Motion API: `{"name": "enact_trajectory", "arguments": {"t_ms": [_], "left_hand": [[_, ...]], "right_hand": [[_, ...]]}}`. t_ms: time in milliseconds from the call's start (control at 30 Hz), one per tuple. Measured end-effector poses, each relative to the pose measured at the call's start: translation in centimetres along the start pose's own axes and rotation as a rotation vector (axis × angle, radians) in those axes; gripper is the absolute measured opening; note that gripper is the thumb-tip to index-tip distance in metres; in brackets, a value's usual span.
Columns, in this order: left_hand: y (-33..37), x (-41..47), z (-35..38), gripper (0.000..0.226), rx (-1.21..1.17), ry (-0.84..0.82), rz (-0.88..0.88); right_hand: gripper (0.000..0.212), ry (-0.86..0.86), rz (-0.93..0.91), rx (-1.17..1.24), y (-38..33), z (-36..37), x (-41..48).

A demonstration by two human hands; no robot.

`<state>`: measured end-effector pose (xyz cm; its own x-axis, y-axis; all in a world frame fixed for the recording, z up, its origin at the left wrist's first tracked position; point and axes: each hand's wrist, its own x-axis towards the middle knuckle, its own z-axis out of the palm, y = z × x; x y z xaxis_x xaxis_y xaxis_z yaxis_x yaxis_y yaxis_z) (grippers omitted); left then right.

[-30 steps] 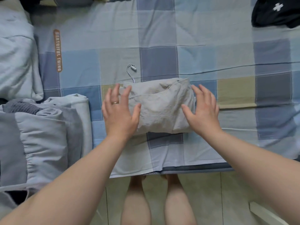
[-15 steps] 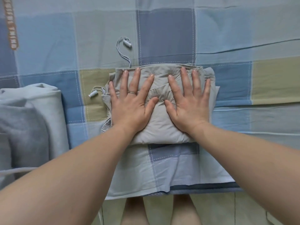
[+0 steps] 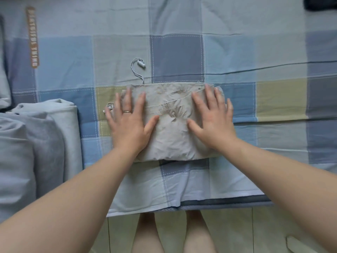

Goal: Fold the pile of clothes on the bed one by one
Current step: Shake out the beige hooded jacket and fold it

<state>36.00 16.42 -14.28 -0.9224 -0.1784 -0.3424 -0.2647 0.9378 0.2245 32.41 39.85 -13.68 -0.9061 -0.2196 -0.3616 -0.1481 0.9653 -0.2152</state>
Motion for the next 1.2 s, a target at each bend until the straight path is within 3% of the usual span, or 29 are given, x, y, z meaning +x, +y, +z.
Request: {"name": "enact_trajectory", "arguments": {"t_ms": [133,200,300,400,533,667,833,1033,1200], "left_hand": [[-1.1,-1.8,-1.1,0.091,-0.302,0.021,-0.376],[-1.2,-1.9,-1.2,0.095,-0.422,0.020,-0.470],[-1.3,-0.9,-1.2,0.094,-0.629,0.053,-0.486],[-1.2,0.1,-1.2,0.079,-0.697,-0.001,-0.498],[-1.6,-0.2,-1.9,0.056,-0.804,-0.130,-0.502],[-1.9,-2.6,-5.5,0.044,-0.848,-0.196,-0.517],[-1.4,-8.0,-16.8,0.043,-0.946,-0.146,-0.558],[-4.4,-15.3,-29.6,0.028,-1.132,0.085,-0.645],[-10.1,-20.8,-33.8,0.028,-1.293,0.312,-0.750]], "right_hand": [[0.093,-0.010,0.223,0.251,2.1,-1.7,-1.6],[0.096,-0.029,0.329,0.447,2.4,-1.8,-1.8],[0.088,-0.047,0.540,0.708,2.4,-1.4,-1.0],[0.069,-0.060,0.713,1.061,2.2,-1.0,-0.2],[0.062,-0.217,0.771,1.235,2.9,-2.0,-0.3],[0.056,-0.277,0.737,1.168,1.5,-7.1,-2.2],[0.055,-0.273,0.650,1.066,-4.2,-18.5,-6.0],[0.058,-0.233,0.432,0.924,-15.6,-31.1,-8.1],[0.062,-0.286,0.161,0.830,-26.9,-34.9,-7.0]]}}
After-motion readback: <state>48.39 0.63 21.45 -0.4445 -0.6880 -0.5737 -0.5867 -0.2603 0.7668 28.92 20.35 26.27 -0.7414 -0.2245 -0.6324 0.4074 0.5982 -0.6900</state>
